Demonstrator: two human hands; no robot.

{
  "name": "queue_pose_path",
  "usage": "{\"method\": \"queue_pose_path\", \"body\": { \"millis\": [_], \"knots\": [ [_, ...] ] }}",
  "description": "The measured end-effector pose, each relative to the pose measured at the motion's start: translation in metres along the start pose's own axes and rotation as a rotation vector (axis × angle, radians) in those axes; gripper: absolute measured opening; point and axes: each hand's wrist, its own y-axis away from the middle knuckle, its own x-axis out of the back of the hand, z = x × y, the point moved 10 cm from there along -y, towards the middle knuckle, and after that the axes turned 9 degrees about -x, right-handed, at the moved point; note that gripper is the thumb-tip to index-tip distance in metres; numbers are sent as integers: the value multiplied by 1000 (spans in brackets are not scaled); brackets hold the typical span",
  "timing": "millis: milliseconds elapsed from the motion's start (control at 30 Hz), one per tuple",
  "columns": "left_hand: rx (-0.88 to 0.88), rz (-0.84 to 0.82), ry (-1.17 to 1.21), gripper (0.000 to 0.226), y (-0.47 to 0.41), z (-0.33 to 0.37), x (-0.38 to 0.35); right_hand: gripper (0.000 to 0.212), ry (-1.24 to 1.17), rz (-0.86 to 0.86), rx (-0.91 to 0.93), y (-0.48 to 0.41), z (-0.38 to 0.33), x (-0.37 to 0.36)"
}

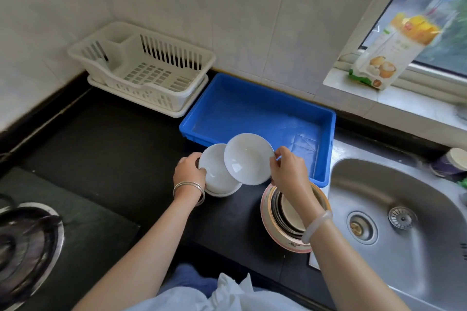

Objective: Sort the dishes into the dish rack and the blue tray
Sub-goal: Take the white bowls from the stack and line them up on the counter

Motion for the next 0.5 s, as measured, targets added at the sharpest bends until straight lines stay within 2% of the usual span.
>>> {"method": "queue_pose_path", "body": {
  "millis": [133, 267, 367, 500],
  "knots": [
    [-6, 26, 112, 30, 2, 0, 3, 9, -21, -3, 17, -2, -3, 4],
    [97, 12, 338, 30, -4, -11, 12, 10, -73, 8, 59, -6, -20, 10],
    [157, 23, 510, 33, -14, -18, 33, 12, -113, 27, 116, -11, -45, 15],
    [194, 94, 603, 33, -30, -37, 78, 13, -141, 18, 205, -20, -96, 11]
  ]
}}
